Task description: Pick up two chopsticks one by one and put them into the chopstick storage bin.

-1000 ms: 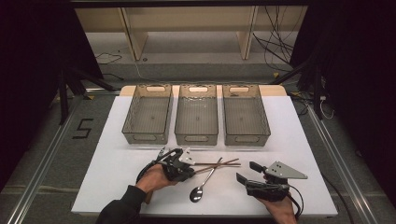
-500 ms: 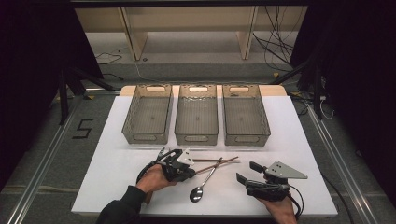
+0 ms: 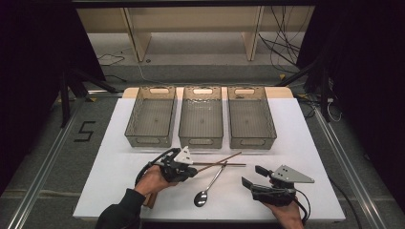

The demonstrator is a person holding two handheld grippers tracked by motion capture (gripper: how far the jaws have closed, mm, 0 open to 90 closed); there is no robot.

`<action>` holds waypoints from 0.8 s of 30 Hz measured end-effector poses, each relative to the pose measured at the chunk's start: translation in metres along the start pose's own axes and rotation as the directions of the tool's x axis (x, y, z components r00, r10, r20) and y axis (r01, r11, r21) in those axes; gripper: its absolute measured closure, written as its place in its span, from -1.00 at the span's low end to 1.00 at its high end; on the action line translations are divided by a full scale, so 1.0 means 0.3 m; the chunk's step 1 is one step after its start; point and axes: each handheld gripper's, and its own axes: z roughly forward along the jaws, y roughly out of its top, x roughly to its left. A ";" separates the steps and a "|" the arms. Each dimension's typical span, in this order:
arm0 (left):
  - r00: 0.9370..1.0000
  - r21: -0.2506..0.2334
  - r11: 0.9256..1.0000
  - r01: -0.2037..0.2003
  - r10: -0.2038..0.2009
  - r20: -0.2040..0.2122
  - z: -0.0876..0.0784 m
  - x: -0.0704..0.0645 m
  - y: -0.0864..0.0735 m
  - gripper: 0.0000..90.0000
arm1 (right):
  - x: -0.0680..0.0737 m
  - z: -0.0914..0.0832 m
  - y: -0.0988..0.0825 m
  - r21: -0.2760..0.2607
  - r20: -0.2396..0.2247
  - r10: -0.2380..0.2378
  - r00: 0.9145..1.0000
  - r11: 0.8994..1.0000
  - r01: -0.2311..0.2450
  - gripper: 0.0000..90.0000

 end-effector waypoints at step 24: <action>0.988 -0.121 0.985 0.121 -0.131 -0.084 -0.152 0.074 -0.013 0.88 | 0.001 -0.003 -0.001 0.001 0.005 -0.006 1.000 1.000 0.006 -0.31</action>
